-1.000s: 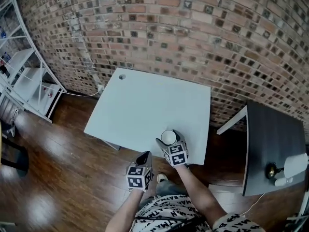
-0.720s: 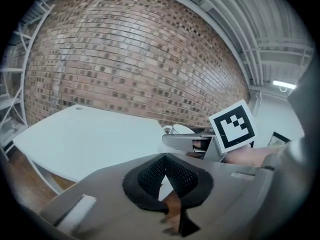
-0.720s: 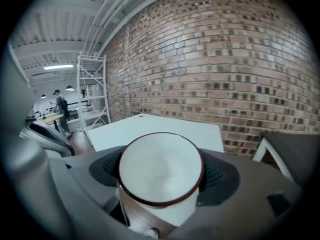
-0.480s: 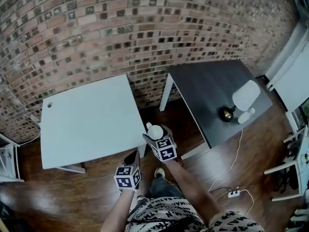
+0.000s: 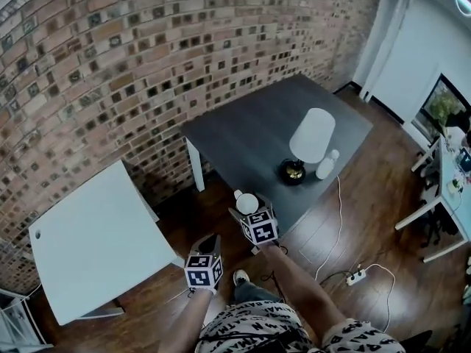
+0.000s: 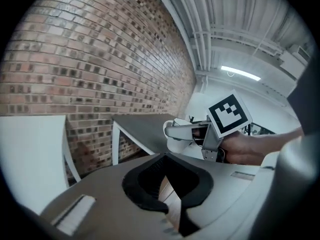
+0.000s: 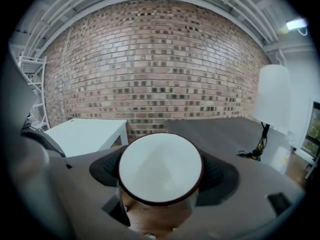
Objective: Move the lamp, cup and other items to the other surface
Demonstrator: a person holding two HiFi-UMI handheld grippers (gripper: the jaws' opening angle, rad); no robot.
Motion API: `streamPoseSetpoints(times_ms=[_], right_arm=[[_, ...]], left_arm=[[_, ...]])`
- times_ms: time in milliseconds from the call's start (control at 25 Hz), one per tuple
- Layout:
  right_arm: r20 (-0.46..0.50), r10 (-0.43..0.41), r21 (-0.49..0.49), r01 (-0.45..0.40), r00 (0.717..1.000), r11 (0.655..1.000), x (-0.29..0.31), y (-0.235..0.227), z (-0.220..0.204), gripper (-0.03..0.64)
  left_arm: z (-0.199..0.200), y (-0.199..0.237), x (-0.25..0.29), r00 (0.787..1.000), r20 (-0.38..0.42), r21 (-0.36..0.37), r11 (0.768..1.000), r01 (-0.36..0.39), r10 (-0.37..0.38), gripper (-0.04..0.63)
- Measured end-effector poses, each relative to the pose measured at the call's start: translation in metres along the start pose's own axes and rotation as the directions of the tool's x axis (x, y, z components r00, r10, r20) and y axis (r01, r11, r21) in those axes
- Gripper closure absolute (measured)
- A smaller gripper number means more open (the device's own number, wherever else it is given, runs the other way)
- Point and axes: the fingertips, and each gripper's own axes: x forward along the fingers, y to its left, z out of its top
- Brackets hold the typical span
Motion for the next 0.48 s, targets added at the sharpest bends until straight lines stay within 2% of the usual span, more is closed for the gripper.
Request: streamPoseSetpoints(times_ms=[240,480], right_arm=[[-0.011,-0.059,0.041,0.060,0.998,0.997,0.039,-0.098,-0.004,0.196],[-0.029,-0.059,0.086,0.061,0.998,0.994,0.086,-0.157,-0.015,0.196]], left_arm=[[0.025,-0.029,0.088,0.998,-0.026,0.041,0.998,0.056,-0.055,0.592],[0.035,-0.040,0.146,0.997,-0.060,0.056,0.997,0.058,-0.055,0.592]])
